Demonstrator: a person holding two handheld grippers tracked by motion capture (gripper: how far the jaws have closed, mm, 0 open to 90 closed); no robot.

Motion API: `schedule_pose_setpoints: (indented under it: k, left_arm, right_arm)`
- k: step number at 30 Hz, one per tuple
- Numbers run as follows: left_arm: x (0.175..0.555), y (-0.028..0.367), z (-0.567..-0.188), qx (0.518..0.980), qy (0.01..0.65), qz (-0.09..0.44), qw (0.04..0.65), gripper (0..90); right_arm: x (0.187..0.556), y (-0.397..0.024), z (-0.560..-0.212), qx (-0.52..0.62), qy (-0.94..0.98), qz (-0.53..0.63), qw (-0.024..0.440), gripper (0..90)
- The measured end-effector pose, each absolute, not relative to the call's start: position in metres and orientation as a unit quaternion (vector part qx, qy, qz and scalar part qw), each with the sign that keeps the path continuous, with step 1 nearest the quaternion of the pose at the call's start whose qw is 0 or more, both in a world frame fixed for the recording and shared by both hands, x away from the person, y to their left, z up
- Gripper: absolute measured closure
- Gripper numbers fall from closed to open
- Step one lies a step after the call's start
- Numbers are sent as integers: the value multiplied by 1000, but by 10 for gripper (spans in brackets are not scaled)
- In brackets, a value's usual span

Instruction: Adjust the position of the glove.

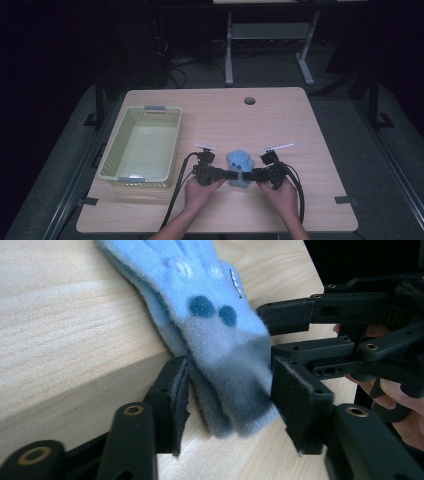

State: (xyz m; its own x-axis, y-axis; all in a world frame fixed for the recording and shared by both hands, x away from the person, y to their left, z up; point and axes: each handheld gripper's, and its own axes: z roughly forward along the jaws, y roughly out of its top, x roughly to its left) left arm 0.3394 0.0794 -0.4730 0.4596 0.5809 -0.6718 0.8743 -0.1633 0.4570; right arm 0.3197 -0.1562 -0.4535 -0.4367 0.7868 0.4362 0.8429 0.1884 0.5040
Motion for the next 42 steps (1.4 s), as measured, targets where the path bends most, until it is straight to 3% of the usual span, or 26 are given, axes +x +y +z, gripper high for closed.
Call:
schedule_pose_setpoints:
  k: [8, 15, 42]
  left_arm:
    - [340, 78, -475, 746, 488, -173, 419, 574]
    - [340, 76, -477, 747, 484, -176, 420, 625]
    - [345, 76, -482, 726, 490, -197, 440, 700]
  right_arm:
    - [319, -156, -461, -536, -761, -362, 53, 488]
    - [318, -154, -464, -537, -755, -372, 59, 570]
    - [321, -159, -469, -525, -742, -405, 100, 729]
